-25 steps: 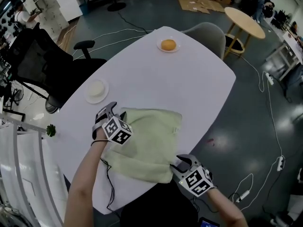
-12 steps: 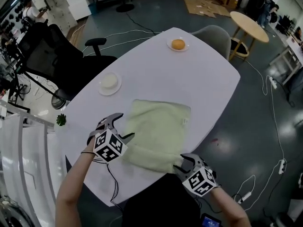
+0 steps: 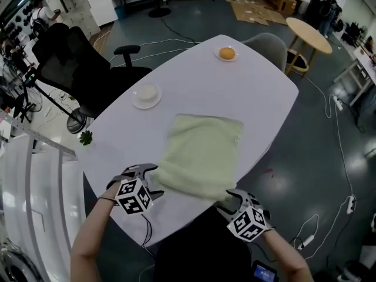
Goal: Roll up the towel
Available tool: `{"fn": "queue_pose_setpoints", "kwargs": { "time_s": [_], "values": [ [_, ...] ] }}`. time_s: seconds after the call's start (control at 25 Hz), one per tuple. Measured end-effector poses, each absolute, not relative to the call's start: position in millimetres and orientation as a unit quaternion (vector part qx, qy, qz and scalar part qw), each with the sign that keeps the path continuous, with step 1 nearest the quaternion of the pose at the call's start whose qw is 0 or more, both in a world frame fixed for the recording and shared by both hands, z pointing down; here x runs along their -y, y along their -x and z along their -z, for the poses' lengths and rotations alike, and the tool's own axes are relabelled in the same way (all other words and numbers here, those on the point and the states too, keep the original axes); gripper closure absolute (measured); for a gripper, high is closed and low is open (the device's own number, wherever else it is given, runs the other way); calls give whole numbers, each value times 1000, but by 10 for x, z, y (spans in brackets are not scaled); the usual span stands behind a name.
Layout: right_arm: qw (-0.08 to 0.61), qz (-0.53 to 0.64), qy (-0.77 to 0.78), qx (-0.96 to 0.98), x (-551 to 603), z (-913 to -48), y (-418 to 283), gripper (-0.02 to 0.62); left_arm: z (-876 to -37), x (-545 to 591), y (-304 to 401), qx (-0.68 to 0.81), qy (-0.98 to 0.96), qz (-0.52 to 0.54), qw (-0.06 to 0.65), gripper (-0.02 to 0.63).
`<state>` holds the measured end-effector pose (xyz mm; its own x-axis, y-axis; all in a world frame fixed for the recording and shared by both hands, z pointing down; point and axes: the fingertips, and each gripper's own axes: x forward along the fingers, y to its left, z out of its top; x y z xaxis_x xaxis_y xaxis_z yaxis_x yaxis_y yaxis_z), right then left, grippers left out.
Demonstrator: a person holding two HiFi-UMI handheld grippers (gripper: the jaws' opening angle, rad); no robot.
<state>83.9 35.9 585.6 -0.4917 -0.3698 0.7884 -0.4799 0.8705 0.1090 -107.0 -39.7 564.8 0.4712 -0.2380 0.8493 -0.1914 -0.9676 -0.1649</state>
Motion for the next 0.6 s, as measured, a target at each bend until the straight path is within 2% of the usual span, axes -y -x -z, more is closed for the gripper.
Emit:
{"fn": "queue_pose_setpoints", "kwargs": {
  "time_s": [0.36,0.48,0.6],
  "values": [
    [481,-28,-261,836,-484,-6183,-824,327,-6184,266,1180,-90,823,554,90,224],
    [492,-16,-264,830,-422,-6235,-858,362,-6259,290,1162,-68,814,567,103,231],
    [512,13,-262,818,-346,-6306,-888,394,-6303,284,1150,-43,812,575,86,239]
  ]
}}
